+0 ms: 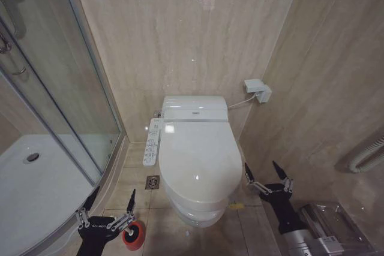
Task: Open the toilet lid, clean the toilet bowl with a toilet brush, close the toilet lid, and flush.
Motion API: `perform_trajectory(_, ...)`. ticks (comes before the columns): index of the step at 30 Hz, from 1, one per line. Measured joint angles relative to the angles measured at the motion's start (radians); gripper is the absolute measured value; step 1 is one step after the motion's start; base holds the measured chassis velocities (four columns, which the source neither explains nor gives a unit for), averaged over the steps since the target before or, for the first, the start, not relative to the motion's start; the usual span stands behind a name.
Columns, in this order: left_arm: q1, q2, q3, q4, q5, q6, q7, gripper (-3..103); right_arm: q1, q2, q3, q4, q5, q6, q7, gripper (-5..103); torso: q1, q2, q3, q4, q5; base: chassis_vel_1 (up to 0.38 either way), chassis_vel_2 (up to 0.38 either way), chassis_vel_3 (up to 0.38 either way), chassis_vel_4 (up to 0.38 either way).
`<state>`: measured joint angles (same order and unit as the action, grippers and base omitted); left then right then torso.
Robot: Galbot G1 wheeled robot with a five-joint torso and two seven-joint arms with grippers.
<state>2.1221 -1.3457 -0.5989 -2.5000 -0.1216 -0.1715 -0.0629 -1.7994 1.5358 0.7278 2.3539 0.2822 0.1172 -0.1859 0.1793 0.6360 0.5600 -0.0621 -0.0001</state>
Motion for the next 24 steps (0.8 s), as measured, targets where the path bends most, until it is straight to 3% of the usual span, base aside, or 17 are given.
perform_trajectory(8, 0.0, 0.0, 0.0, 0.0, 0.0, 0.0, 0.0, 100, -0.038, -0.004, 0.007, 0.06, 0.003, -0.024, 0.022, 100, 0.0, 0.0, 0.0, 0.0, 0.0, 0.0, 0.0, 0.0, 0.0)
perform_trajectory(24, 0.0, 0.0, 0.0, 0.0, 0.0, 0.0, 0.0, 100, -0.051, 0.008, -0.002, 0.044, -0.01, -0.005, 0.019, 100, 0.0, 0.0, 0.0, 0.0, 0.0001, 0.0, 0.0, 0.0, 0.0)
